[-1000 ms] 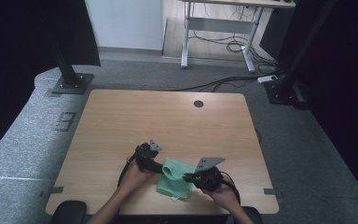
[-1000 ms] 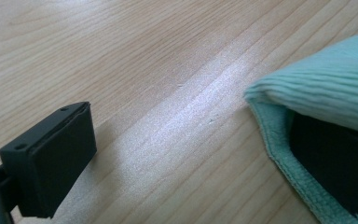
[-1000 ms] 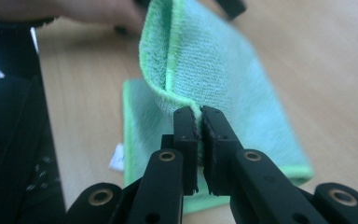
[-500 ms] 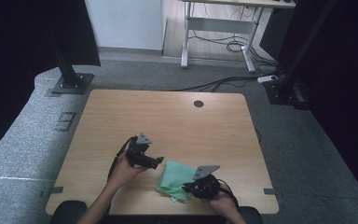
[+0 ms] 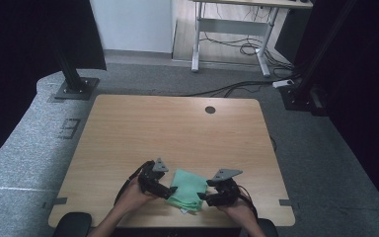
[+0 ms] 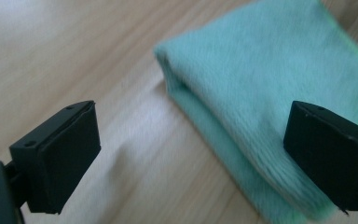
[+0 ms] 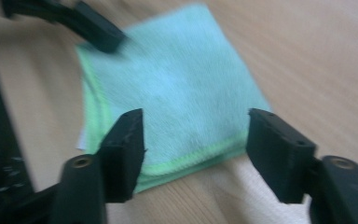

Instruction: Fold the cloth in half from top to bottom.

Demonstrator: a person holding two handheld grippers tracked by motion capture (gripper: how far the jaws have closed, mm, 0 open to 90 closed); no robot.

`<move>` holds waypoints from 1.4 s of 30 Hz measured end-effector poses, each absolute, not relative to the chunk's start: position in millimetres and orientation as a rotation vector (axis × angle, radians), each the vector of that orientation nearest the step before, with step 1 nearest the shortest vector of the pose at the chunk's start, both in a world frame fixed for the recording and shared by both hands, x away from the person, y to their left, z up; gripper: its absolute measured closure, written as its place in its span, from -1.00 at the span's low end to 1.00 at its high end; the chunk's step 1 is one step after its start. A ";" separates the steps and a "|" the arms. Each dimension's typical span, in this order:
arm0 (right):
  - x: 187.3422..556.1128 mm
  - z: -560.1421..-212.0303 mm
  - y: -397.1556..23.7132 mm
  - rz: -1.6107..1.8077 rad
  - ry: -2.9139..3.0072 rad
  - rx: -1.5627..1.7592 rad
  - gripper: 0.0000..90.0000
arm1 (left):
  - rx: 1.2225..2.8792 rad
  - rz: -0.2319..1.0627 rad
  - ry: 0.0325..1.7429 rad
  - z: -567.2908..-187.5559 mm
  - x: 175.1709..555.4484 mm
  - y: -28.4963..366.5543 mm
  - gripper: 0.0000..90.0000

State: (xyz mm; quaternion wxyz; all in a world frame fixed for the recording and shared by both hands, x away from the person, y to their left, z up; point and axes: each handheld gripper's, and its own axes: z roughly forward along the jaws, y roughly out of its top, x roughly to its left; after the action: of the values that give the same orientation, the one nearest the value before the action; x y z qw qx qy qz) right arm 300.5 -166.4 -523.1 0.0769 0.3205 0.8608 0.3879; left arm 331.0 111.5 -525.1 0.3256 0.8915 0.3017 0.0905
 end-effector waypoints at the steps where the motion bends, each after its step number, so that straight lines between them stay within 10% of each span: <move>1: 299.4 -527.7 -163.1 1.123 2.570 0.976 -0.44 | 2.339 0.242 0.796 -527.0 329.4 113.2 -0.92; 23: 351.1 -541.2 -155.1 0.932 2.450 1.057 -0.62 | 2.260 0.341 0.919 -546.5 341.8 113.7 -1.00; 42: 312.7 -540.1 -157.2 0.959 2.440 1.038 -0.63 | 2.238 0.332 0.963 -548.2 337.4 114.1 -0.98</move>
State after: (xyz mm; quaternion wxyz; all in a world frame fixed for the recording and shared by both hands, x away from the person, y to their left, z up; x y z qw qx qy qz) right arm 312.7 -157.2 -540.1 0.1603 0.3633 0.8542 0.3356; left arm 337.4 114.1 -548.2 0.3345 0.8577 0.3691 0.1271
